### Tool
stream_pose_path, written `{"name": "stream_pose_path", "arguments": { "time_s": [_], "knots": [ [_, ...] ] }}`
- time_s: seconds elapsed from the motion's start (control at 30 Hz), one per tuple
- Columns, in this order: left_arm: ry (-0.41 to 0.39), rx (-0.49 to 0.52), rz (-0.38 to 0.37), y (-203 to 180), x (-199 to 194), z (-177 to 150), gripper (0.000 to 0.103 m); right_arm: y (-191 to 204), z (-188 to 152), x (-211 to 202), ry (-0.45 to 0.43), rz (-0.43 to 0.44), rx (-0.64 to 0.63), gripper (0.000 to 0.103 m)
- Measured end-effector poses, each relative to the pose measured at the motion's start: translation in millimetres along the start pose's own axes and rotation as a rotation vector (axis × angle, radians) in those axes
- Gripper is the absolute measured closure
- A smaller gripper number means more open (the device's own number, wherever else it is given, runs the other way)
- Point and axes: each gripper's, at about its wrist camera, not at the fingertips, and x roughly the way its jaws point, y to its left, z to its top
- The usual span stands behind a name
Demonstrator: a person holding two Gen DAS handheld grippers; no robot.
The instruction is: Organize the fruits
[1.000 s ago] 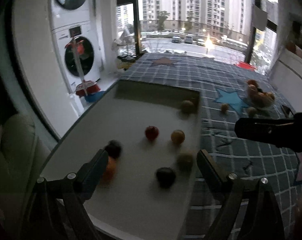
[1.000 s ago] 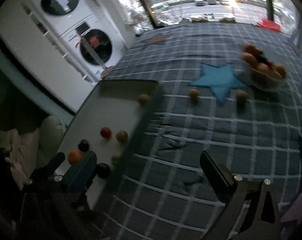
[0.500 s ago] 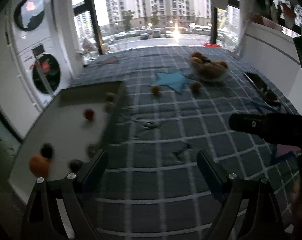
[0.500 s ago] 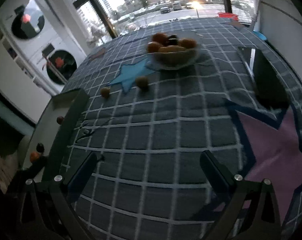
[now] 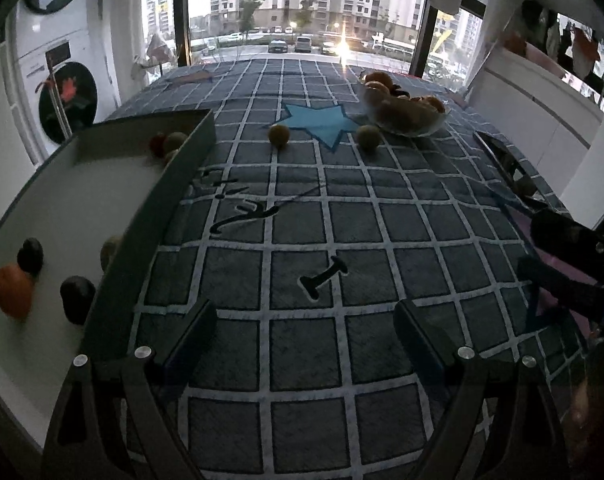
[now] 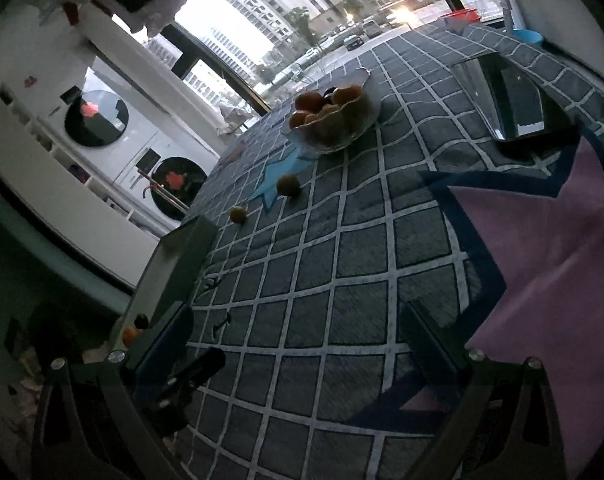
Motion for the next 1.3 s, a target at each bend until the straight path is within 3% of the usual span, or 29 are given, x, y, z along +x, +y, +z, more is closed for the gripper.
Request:
{"name": "stream_pose_path", "arguments": {
  "time_s": [1.3],
  "knots": [
    [-0.011,0.047,-0.026,-6.2,-1.4,-4.5,0.012,0.4,-2.4,-0.4,-0.005,-0.006,-0.025,0.0]
  ]
}}
